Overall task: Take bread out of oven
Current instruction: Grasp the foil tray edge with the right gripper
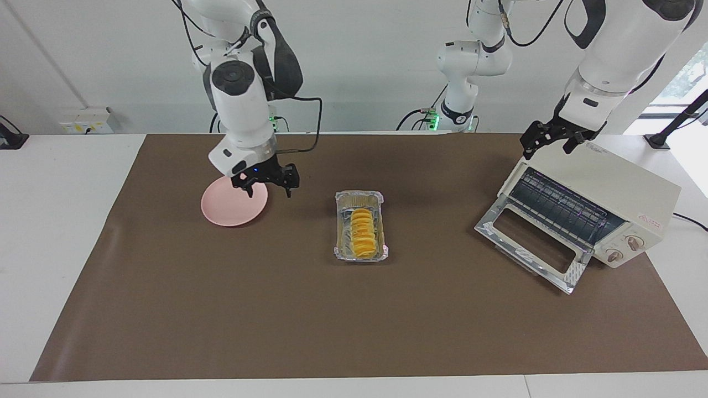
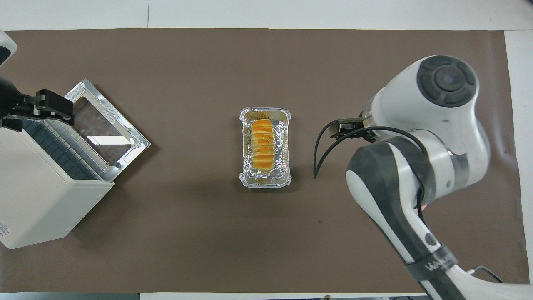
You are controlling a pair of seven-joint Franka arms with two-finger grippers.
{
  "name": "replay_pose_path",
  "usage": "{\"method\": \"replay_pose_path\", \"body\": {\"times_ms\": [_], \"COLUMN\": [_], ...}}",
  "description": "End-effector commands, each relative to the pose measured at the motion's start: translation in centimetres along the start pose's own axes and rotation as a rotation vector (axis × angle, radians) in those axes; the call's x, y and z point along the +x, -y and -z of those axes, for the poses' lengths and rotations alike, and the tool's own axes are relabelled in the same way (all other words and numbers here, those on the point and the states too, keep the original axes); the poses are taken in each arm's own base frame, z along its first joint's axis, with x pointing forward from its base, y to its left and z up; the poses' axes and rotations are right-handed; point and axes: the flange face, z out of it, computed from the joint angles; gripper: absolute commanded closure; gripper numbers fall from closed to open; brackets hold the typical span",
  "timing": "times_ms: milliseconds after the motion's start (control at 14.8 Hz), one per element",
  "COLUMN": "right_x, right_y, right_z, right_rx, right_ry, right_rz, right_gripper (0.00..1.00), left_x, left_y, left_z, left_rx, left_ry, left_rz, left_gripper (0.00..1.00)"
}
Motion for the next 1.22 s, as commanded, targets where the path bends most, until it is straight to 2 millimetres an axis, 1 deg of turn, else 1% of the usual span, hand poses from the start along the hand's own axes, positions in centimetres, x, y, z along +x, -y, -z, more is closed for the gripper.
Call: {"method": "replay_pose_path", "body": {"times_ms": [0,68,135,203,270,473,541,609,676,811,879,947,1149], "right_x": [0.5,0.4,-0.2,-0.5,-0.1,0.3,0.1,-0.2,-0.4,-0.3,-0.3,-0.3,-0.5], "right_y": [3.2,5.5,7.9,9.7,10.6,11.0,11.5,12.0,11.9,11.8,11.8,11.8,12.1], "right_z": [-3.5,-5.8,-7.5,-8.8,-9.7,-11.7,-12.6,-12.8,-13.0,-13.2,-13.3,-13.4,-13.5], "right_rx": [0.013,0.013,0.009,-0.002,-0.004,0.002,-0.005,-0.006,-0.011,-0.009,-0.005,-0.003,0.007], "right_ry": [0.002,-0.001,0.004,0.007,0.006,-0.001,0.009,0.008,0.012,0.008,0.003,-0.001,-0.015], "right_rz": [-0.051,-0.066,-0.086,-0.112,-0.123,-0.125,-0.119,-0.111,-0.108,-0.107,-0.107,-0.107,-0.101], "right_gripper": [0.00,0.00,0.00,0.00,0.00,0.00,0.00,0.00,0.00,0.10,0.18,0.34,1.00], "left_x": [-1.7,-1.9,-2.1,-2.4,-2.5,-2.2,-2.2,-2.2,-2.3,-2.3,-2.4,-2.5,-2.6], "left_y": [0.2,0.4,0.6,0.5,0.3,0.4,0.5,0.4,0.4,-0.3,-0.3,-0.3,-0.2], "left_z": [0.2,0.1,0.1,0.0,-0.2,0.2,0.2,0.2,0.1,0.1,0.0,-0.2,-1.1], "left_rx": [-0.016,-0.015,-0.014,-0.014,-0.013,-0.016,-0.016,-0.015,-0.015,-0.014,-0.014,-0.013,-0.016], "left_ry": [0.020,0.035,0.042,0.048,0.051,0.024,0.019,0.022,0.025,0.023,0.023,0.029,0.016], "left_rz": [-0.066,-0.073,-0.067,-0.067,-0.070,-0.070,-0.069,-0.069,-0.071,-0.085,-0.083,-0.082,-0.081], "left_gripper": [0.00,0.00,0.00,0.00,0.00,0.00,0.00,0.00,0.00,0.00,0.00,0.00,0.00]}}
